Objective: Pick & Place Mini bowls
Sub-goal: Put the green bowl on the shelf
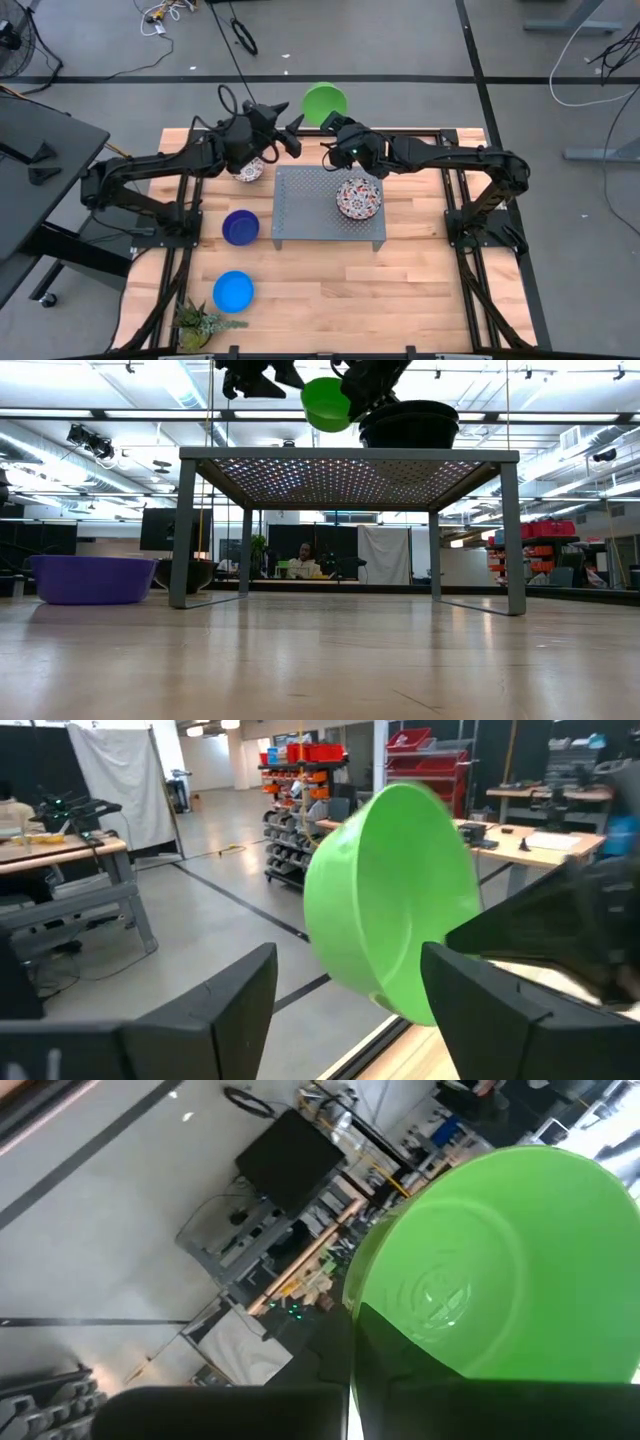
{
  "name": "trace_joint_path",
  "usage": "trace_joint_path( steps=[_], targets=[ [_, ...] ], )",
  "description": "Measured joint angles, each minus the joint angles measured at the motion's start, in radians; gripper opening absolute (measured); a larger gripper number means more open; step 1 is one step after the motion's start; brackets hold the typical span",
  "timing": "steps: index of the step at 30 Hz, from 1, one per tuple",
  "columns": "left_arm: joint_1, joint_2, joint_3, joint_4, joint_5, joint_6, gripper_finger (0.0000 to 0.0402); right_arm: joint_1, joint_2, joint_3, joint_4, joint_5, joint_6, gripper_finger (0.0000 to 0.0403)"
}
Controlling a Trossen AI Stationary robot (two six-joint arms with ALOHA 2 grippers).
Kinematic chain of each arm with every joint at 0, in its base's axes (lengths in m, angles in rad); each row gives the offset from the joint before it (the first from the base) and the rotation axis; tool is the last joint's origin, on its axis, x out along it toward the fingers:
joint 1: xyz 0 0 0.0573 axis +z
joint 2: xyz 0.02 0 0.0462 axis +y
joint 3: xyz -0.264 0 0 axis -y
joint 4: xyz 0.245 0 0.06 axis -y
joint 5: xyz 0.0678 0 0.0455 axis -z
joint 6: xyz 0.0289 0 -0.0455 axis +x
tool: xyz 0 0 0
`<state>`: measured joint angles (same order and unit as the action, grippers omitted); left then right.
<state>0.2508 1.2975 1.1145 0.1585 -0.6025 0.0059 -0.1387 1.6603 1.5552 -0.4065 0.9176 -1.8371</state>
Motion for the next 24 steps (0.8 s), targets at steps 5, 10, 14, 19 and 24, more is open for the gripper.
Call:
trace_joint_path(
  steps=[5, 10, 14, 19, 24],
  targets=[
    [0.008, 0.025, 0.000, 0.001, -0.002, -0.002, 0.0250, 0.000, 0.006, 0.000, 0.012, -0.009, -0.004, 0.0000],
    [0.027, 0.026, 0.000, 0.000, -0.002, -0.021, 0.0250, 0.000, 0.010, 0.000, 0.035, -0.020, -0.028, 0.0000],
    [0.047, 0.026, 0.000, 0.001, 0.016, -0.030, 0.0250, 0.000, 0.010, 0.000, 0.069, -0.021, -0.044, 0.0000],
    [0.061, 0.026, 0.000, 0.000, 0.056, -0.054, 0.0239, 0.001, 0.010, 0.000, 0.086, -0.021, -0.056, 0.0000],
    [0.061, 0.026, 0.000, 0.000, 0.082, -0.050, 0.0208, 0.000, 0.010, 0.000, 0.086, -0.042, -0.057, 0.0000]
  ],
)
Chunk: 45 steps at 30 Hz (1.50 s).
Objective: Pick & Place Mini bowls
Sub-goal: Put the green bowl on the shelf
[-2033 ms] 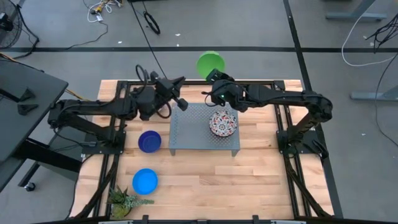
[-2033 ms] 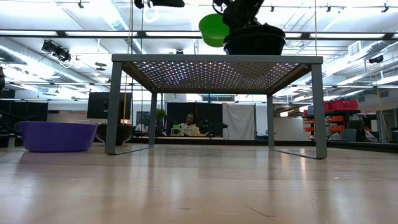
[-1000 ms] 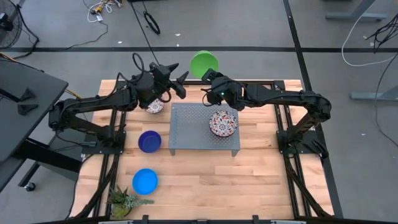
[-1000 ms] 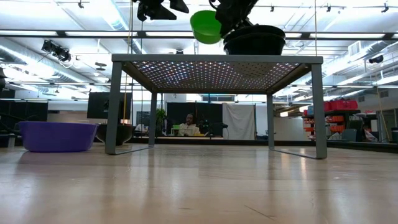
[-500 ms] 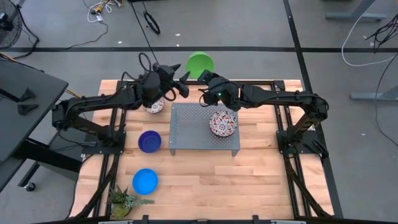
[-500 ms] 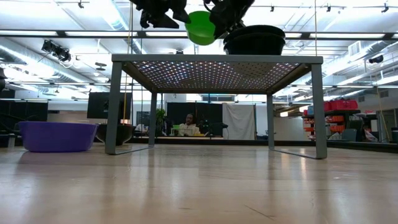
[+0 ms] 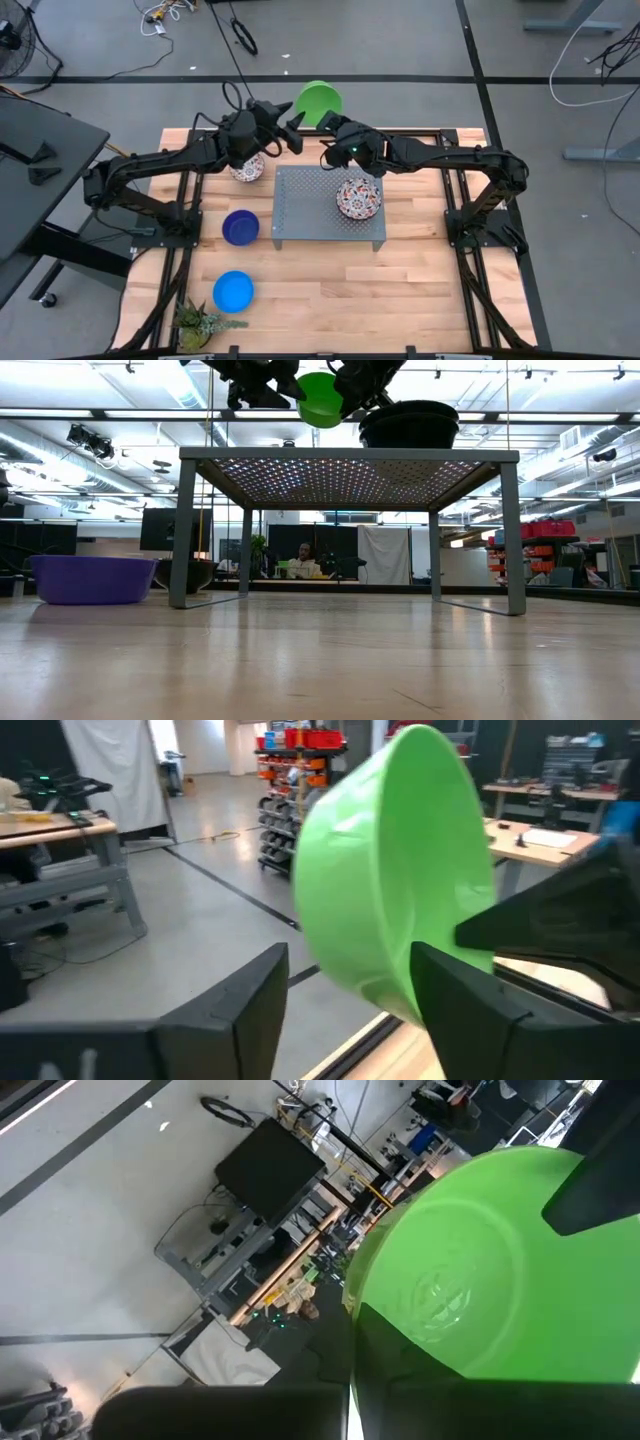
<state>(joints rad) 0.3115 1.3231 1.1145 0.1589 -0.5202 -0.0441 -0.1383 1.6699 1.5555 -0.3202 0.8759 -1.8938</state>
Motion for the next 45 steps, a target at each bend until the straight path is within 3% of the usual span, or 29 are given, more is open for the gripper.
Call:
trace_joint_path(
  steps=[9, 14, 19, 25, 36, 45],
  targets=[
    [0.001, 0.000, 0.000, 0.003, 0.033, -0.010, 0.0091, 0.001, 0.000, 0.000, 0.002, -0.004, 0.000, 0.0000],
    [0.001, -0.001, 0.001, 0.006, 0.037, -0.026, 0.0052, 0.003, 0.000, 0.000, 0.000, -0.008, 0.012, 0.0000],
    [0.002, -0.001, 0.002, 0.008, 0.034, -0.018, 0.0031, 0.012, 0.000, -0.001, 0.030, -0.030, 0.121, 0.0015],
    [0.003, -0.002, 0.002, 0.004, 0.033, -0.018, 0.0007, 0.035, 0.000, -0.001, 0.056, -0.058, 0.169, 0.0070],
    [-0.001, -0.002, 0.002, -0.007, 0.032, 0.004, 0.0005, 0.065, -0.010, -0.001, 0.072, -0.057, 0.239, 0.0186],
    [0.003, -0.033, 0.002, -0.049, -0.003, 0.034, 0.0005, 0.110, -0.015, -0.001, 0.136, -0.050, 0.237, 0.0231]
  ],
)
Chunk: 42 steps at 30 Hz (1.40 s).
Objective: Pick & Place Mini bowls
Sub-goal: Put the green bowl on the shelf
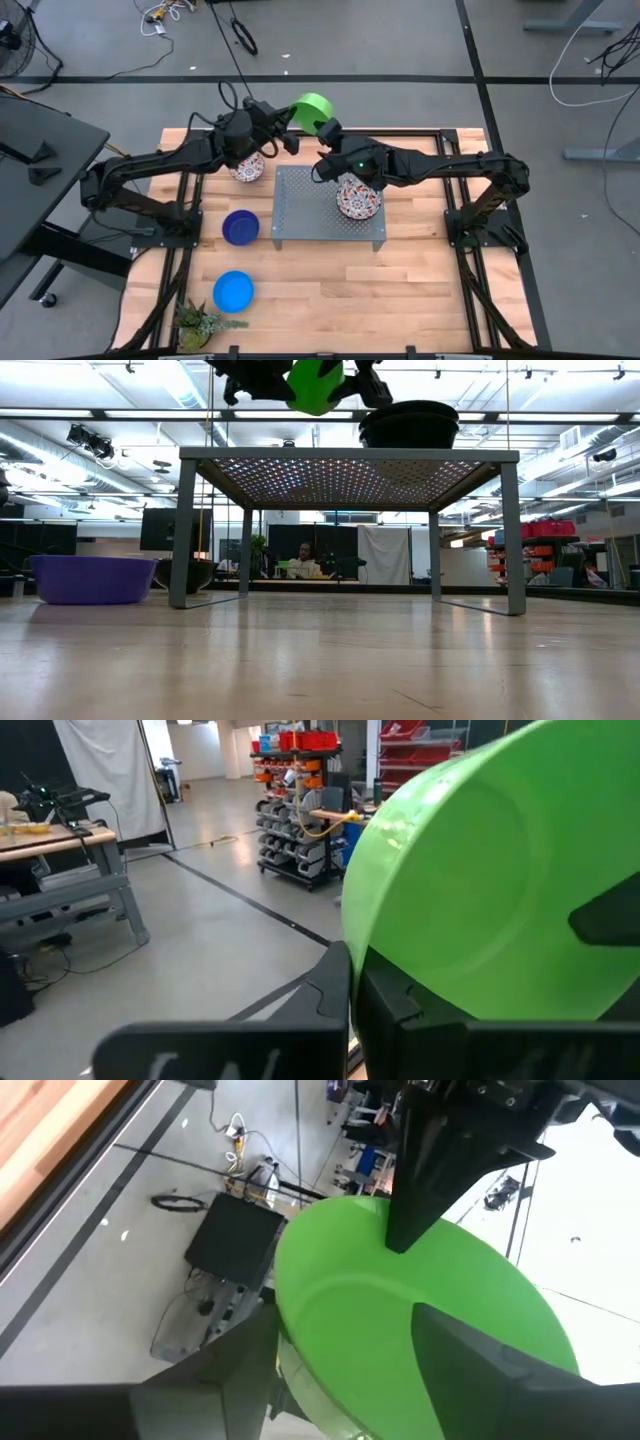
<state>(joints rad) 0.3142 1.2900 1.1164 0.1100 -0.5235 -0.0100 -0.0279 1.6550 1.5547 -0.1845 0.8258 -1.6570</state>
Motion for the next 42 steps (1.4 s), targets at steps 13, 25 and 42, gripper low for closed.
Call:
trace_joint_path(
  steps=[13, 25, 42],
  targets=[
    [0.001, -0.173, -0.004, -0.240, -0.076, -0.057, 0.0004, 0.079, -0.004, 0.002, 0.175, 0.057, -0.052, 0.0221],
    [-0.058, -0.231, -0.002, -0.320, -0.042, -0.192, 0.0004, 0.107, -0.065, 0.002, 0.397, 0.183, 0.053, 0.0219],
    [-0.197, -0.221, -0.002, -0.318, 0.125, -0.275, 0.0004, 0.103, -0.189, 0.002, 0.507, 0.214, 0.202, 0.0214]
  ],
)
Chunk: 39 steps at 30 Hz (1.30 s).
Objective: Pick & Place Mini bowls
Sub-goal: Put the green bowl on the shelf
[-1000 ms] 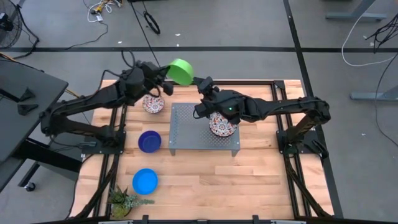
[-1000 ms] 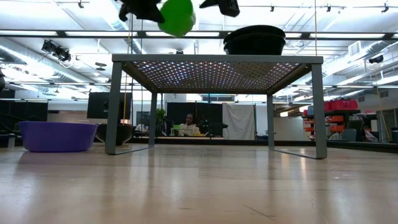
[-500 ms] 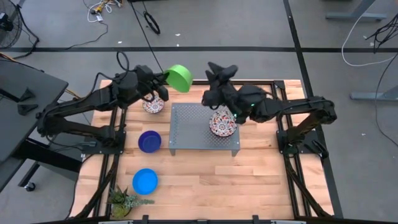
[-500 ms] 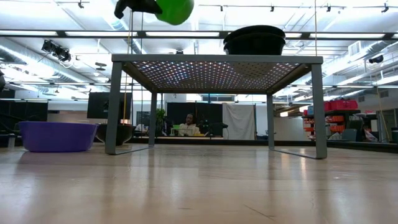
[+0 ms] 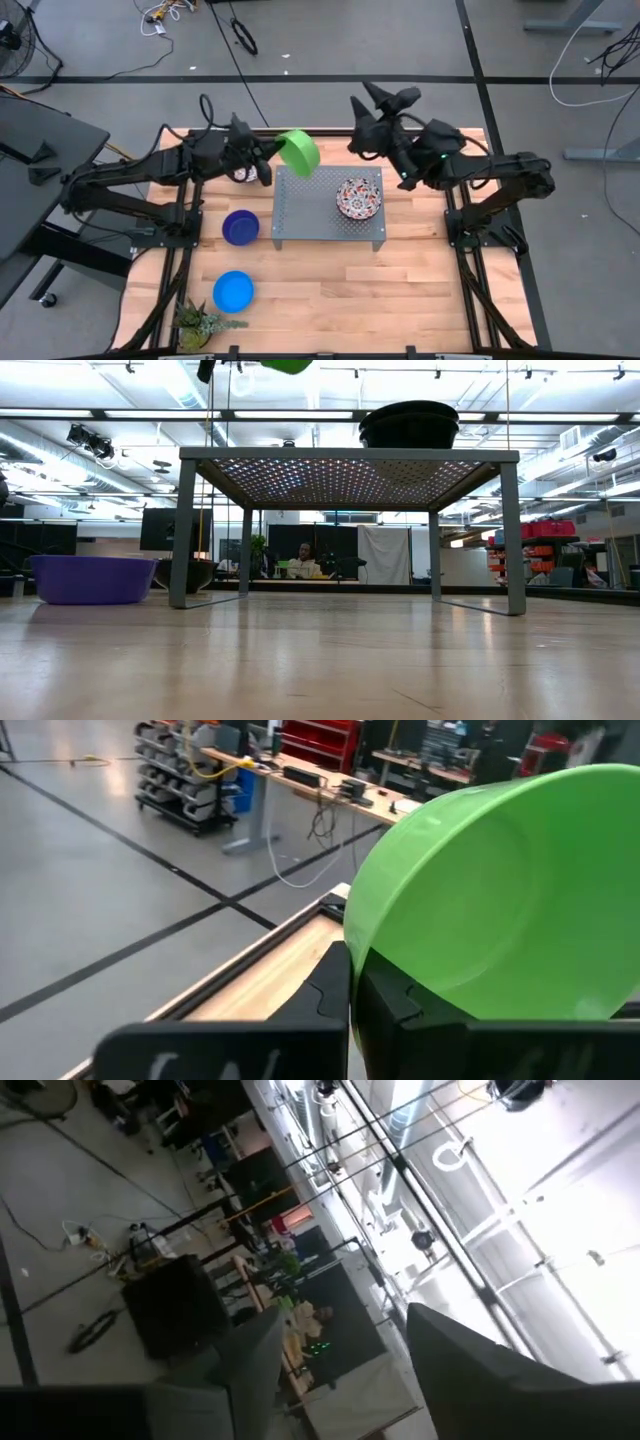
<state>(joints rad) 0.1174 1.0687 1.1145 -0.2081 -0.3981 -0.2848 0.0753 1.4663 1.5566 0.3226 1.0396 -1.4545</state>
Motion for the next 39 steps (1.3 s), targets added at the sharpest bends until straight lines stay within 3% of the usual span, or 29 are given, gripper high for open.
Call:
trace_joint_path(
  steps=[4, 10, 15, 24, 33, 39],
  targets=[
    [-0.030, 0.000, 0.000, 0.000, 0.000, 0.000, 0.0004, 0.000, -0.047, 0.000, -0.102, -0.001, 0.129, 0.0190],
    [-0.060, 0.000, 0.000, 0.000, 0.004, -0.001, 0.0004, 0.000, -0.150, 0.000, -0.434, -0.058, 0.484, 0.0134],
    [-0.079, 0.000, 0.000, -0.001, 0.010, -0.020, 0.0004, 0.000, -0.234, 0.000, -0.613, -0.112, 0.670, 0.0087],
    [-0.113, 0.000, 0.000, -0.046, 0.046, -0.122, 0.0004, 0.000, -0.378, 0.000, -0.848, -0.311, 0.993, 0.0011],
    [-0.121, 0.000, 0.000, -0.113, 0.140, -0.361, 0.0004, 0.001, -0.484, 0.000, -1.077, -0.464, 1.217, 0.0003],
    [-0.121, 0.000, 0.000, -0.118, 0.216, -0.488, 0.0004, 0.001, -0.527, -0.001, -1.215, -0.616, 1.280, 0.0002]
  ],
)
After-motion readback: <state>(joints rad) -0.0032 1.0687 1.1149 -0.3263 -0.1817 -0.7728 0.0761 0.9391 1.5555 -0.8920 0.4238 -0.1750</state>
